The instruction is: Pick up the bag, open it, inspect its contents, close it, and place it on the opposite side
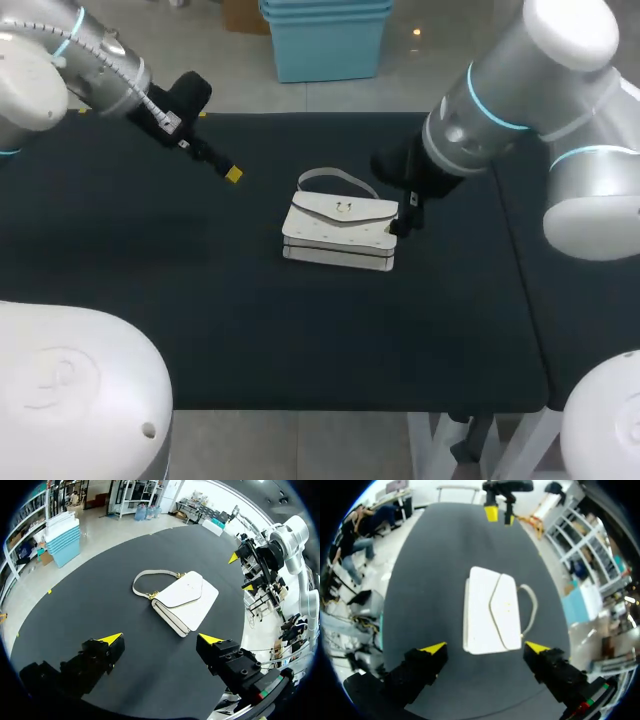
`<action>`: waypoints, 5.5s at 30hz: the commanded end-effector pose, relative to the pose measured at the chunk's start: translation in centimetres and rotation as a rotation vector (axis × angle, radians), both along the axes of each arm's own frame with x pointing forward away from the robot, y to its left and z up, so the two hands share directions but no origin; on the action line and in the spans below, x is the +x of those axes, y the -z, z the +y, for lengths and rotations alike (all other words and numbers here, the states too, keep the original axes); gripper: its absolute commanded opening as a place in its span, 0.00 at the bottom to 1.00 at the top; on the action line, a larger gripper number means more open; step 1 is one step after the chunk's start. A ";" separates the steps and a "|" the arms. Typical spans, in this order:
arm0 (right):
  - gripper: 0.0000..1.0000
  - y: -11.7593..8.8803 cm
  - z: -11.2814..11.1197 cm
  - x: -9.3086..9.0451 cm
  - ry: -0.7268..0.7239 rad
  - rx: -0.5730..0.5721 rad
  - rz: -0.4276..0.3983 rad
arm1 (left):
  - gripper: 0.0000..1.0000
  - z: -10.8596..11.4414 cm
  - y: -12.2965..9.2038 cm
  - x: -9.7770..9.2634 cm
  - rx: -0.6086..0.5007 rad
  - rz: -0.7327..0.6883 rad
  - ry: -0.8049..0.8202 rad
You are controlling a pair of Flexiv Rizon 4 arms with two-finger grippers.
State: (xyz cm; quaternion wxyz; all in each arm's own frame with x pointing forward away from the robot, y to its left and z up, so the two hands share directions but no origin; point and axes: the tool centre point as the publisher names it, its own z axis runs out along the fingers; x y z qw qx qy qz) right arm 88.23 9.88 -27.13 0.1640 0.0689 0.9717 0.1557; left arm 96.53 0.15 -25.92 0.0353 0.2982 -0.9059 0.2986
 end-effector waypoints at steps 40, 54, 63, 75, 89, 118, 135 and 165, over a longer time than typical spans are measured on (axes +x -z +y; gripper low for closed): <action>0.88 7.3 1.6 -0.7 0.044 -0.097 -0.296 | 1.00 -3.7 0.8 4.1 0.096 -0.147 0.506; 0.54 8.8 2.1 1.6 0.031 -0.185 -0.342 | 1.00 -4.0 1.4 4.4 0.092 -0.102 0.568; 0.48 9.8 1.6 1.9 0.036 -0.193 -0.331 | 1.00 -4.2 1.8 4.6 0.102 -0.081 0.590; 0.17 10.2 1.1 2.2 0.066 -0.201 -0.379 | 1.00 -4.6 2.2 4.4 0.116 -0.076 0.635; 0.00 10.9 0.9 2.1 0.080 -0.195 -0.384 | 1.00 -5.6 2.6 3.2 0.065 -0.211 0.748; 0.00 10.9 0.9 2.1 0.080 -0.195 -0.384 | 1.00 -11.2 5.6 1.6 -0.011 -0.787 1.065; 0.00 10.9 0.9 2.1 0.080 -0.195 -0.384 | 1.00 -14.2 7.4 1.6 -0.096 -0.896 1.139; 0.00 10.9 0.9 2.1 0.080 -0.195 -0.384 | 0.16 -17.2 9.7 1.7 -0.015 -1.034 1.145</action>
